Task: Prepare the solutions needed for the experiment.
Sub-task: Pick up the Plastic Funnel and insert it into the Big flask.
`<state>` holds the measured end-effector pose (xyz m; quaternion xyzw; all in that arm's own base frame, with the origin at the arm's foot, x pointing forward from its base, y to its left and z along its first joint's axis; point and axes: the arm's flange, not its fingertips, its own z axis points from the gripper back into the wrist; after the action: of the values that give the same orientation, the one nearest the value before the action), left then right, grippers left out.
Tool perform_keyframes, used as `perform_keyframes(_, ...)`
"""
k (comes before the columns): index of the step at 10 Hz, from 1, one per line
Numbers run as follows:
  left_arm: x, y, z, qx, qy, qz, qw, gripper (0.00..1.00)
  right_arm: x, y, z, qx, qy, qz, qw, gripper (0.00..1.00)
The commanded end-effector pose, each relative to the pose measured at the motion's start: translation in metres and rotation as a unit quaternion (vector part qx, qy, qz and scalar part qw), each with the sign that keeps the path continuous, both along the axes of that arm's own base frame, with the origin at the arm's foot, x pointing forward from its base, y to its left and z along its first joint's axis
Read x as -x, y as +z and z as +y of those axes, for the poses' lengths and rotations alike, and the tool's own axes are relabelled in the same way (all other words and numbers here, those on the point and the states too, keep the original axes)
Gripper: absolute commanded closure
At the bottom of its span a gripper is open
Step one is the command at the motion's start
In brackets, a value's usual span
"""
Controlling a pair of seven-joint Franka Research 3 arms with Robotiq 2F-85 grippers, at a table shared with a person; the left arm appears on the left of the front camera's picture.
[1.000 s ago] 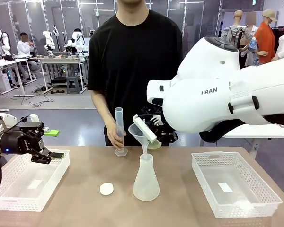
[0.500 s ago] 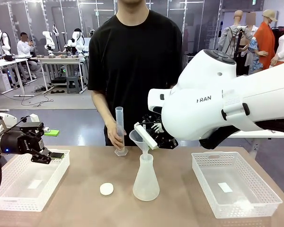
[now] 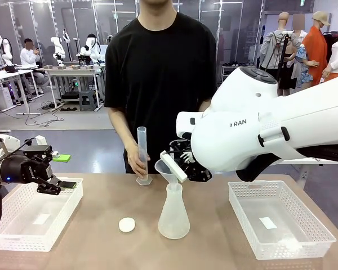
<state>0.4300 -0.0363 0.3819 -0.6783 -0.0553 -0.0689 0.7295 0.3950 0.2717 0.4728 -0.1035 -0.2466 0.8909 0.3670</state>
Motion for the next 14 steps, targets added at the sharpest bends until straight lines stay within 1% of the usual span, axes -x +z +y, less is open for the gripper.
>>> perform_keyframes(1, -0.001, 0.002, -0.001, 0.006, 0.003, -0.006, 1.000, 0.00, -0.005, -0.009, -0.008, -0.016, 0.013, -0.003, 1.000, 0.96)
perform_keyframes(4, -0.001, 0.002, -0.001, 0.006, 0.003, -0.006, 1.000, 0.00, -0.005, -0.018, -0.008, -0.015, 0.017, 0.004, 1.000, 0.96)
perform_keyframes(8, -0.001, 0.002, -0.001, 0.006, 0.003, -0.006, 1.000, 0.00, -0.005, -0.021, -0.007, -0.009, 0.024, 0.008, 1.000, 0.96)
perform_keyframes(11, -0.001, 0.002, -0.001, 0.006, 0.003, -0.006, 1.000, 0.00, -0.002, -0.021, -0.008, -0.006, 0.028, 0.010, 1.000, 0.65)
perform_keyframes(12, -0.001, 0.002, -0.001, 0.006, 0.003, -0.006, 1.000, 0.00, 0.000, -0.021, -0.009, -0.004, 0.028, 0.009, 1.000, 0.56)
perform_keyframes(13, -0.001, 0.002, -0.001, 0.006, 0.003, -0.006, 1.000, 0.00, 0.001, -0.020, -0.010, -0.003, 0.027, 0.009, 1.000, 0.45)
perform_keyframes(14, -0.001, 0.002, -0.001, 0.006, 0.003, -0.006, 1.000, 0.00, 0.002, -0.019, -0.011, 0.000, 0.021, 0.009, 1.000, 0.37)
